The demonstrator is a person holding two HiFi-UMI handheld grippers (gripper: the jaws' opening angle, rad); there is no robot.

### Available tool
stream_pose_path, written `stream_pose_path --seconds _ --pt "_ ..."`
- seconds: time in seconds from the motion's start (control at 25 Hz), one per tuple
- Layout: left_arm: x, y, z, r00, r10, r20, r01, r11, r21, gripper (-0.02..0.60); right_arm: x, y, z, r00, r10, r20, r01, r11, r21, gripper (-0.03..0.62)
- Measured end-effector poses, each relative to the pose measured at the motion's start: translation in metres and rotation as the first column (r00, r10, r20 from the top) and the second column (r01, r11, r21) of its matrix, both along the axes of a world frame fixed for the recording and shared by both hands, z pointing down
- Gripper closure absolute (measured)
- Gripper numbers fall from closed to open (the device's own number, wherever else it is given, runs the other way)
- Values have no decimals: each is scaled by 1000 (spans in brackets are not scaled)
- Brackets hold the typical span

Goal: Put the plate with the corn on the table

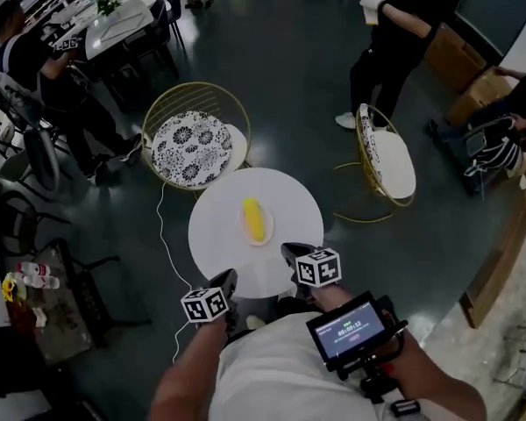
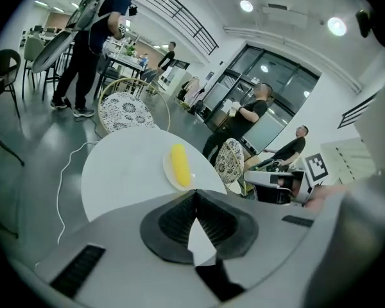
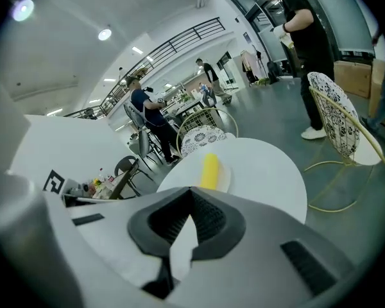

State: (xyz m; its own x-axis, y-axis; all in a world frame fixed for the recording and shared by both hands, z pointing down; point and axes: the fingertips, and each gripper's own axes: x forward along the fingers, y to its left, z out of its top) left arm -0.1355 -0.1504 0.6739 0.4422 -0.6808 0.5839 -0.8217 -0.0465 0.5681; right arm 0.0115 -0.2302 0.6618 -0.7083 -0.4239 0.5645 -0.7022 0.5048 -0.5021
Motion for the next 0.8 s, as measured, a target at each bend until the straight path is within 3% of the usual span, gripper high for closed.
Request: stream_pose_path --seconds 0.24,0.48,0.8 --pt "-2 34 -24 1000 14 -8 -14 998 58 572 -11 40 -34 998 -59 20 58 997 45 586" --pt "1 61 -62 999 33 -28 -28 983 182 572 -4 77 -57 997 -56 62 52 997 57 586" --pt "7 94 -82 994 108 -7 -103 966 237 572 -4 123 -76 992 -51 115 43 996 74 586"
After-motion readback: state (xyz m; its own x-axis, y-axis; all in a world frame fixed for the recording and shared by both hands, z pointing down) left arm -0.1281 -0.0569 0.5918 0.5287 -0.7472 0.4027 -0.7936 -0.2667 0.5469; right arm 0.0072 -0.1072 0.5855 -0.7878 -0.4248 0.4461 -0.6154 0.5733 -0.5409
